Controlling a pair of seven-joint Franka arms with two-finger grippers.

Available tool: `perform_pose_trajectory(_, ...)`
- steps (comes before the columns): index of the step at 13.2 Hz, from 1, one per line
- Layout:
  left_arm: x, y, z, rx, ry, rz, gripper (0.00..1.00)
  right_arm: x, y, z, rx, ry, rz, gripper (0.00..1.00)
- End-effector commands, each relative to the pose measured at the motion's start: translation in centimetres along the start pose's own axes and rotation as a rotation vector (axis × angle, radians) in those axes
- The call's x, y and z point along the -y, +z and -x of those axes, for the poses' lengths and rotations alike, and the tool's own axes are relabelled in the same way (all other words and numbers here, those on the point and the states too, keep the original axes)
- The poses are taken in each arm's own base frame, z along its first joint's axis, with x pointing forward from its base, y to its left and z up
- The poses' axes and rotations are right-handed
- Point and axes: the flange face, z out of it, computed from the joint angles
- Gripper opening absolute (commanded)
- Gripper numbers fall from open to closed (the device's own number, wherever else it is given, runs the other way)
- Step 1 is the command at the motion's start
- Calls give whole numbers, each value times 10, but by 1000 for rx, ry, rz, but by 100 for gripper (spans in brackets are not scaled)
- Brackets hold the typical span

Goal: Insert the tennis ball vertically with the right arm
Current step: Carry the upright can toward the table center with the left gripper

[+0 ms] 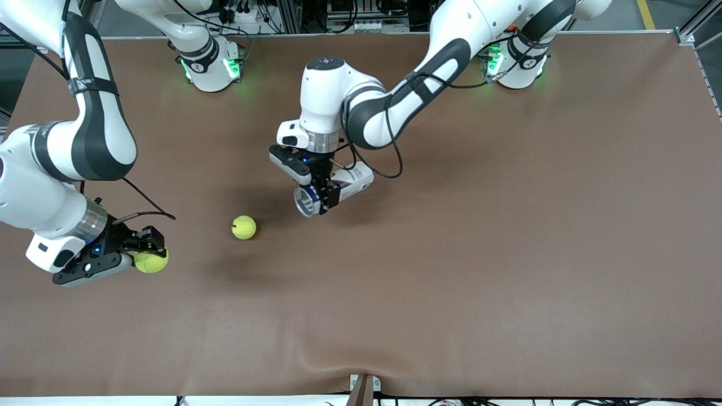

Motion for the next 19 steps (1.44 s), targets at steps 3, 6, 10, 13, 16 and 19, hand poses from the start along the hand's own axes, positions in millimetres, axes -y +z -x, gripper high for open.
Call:
perform_pose_trajectory(3,-22,-7,3,-101,-106,-109,74,2,-9,3,-5,-7,-13,11)
perform_pose_trajectory(6,-41,-4,10,-136,-172,-156,74,2,-9,3,-5,-7,-13,11)
perform_pose_trajectory(10,-58,-4,15,-189,-244,-207,74,2,-9,3,-5,-9,-13,11)
perform_pose_trajectory(13,-67,-10,14,-264,-300,-260,74,2,-9,3,-5,-9,-13,11)
perform_pose_trajectory(16,-74,-9,18,-306,-361,-278,74,1,-9,3,-5,-7,-12,12)
perform_pose_trajectory(19,-73,-9,18,-367,-447,-297,74,1,-9,3,-6,-9,-12,12)
